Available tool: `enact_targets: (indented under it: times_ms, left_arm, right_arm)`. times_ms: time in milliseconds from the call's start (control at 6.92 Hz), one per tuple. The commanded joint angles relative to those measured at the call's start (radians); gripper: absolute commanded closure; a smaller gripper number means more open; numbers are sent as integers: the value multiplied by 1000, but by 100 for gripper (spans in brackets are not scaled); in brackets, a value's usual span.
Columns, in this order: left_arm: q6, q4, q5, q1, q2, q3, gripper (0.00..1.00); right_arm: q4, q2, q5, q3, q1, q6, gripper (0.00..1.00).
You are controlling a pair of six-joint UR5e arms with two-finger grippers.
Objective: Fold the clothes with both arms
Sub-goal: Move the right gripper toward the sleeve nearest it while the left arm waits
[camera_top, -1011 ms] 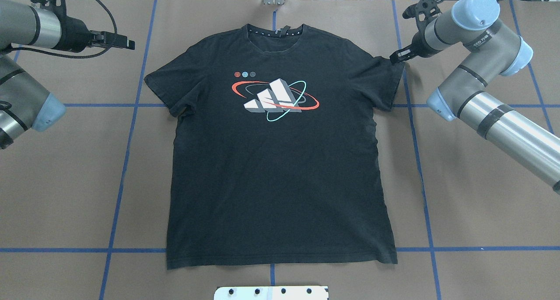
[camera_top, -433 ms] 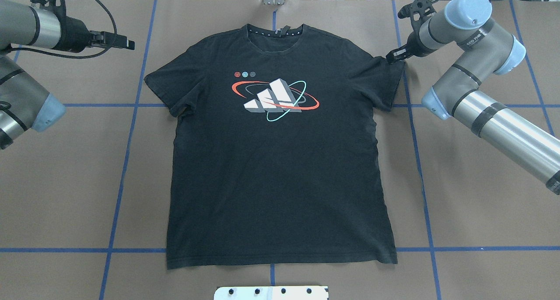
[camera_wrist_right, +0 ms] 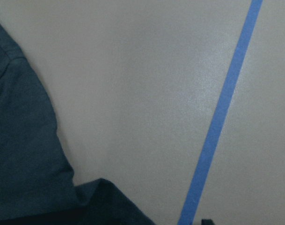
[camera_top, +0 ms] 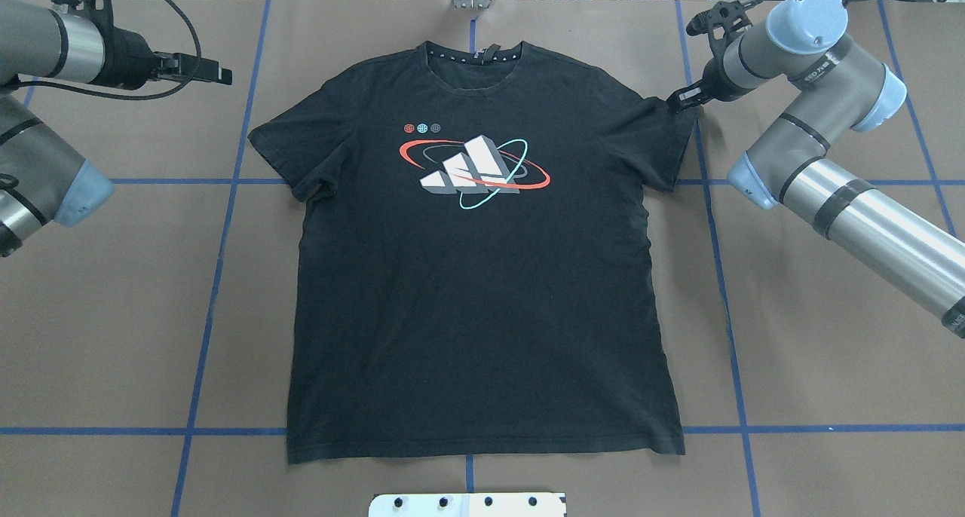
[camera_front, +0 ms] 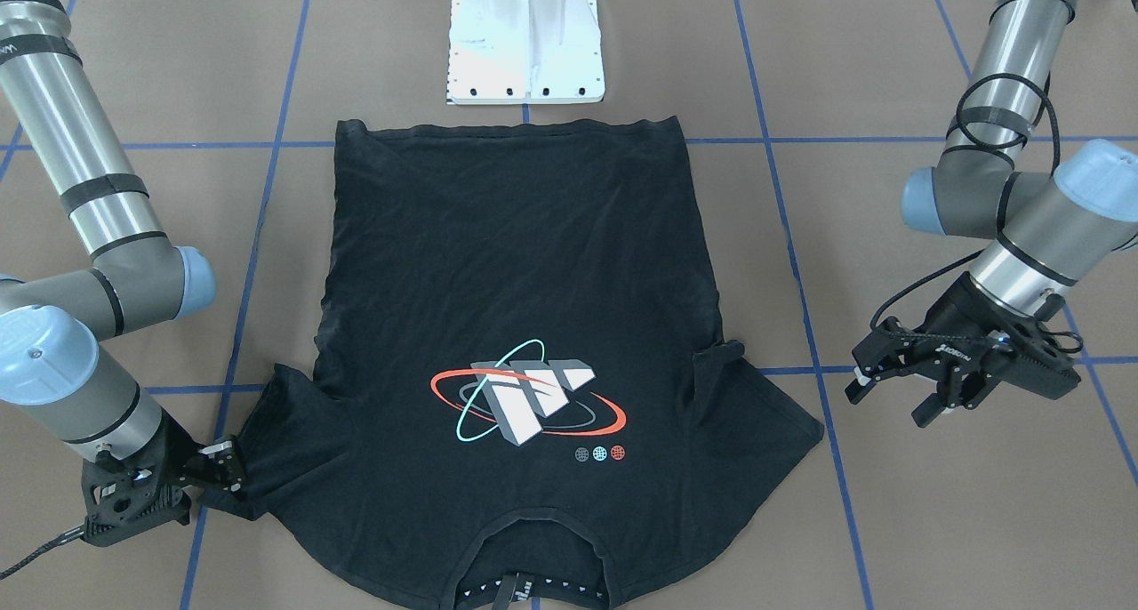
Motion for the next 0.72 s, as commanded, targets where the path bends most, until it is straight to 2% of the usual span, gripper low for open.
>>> enact_targets:
  times_ms: [0,578]
  left_arm:
    - [-4,0,0,-1,0,-7,1]
    - [-4,0,0,-1,2,-7,1]
  right_arm:
    - [0,-3,0,1,0,0,37]
    - [1,-6,6,1,-2,0,45]
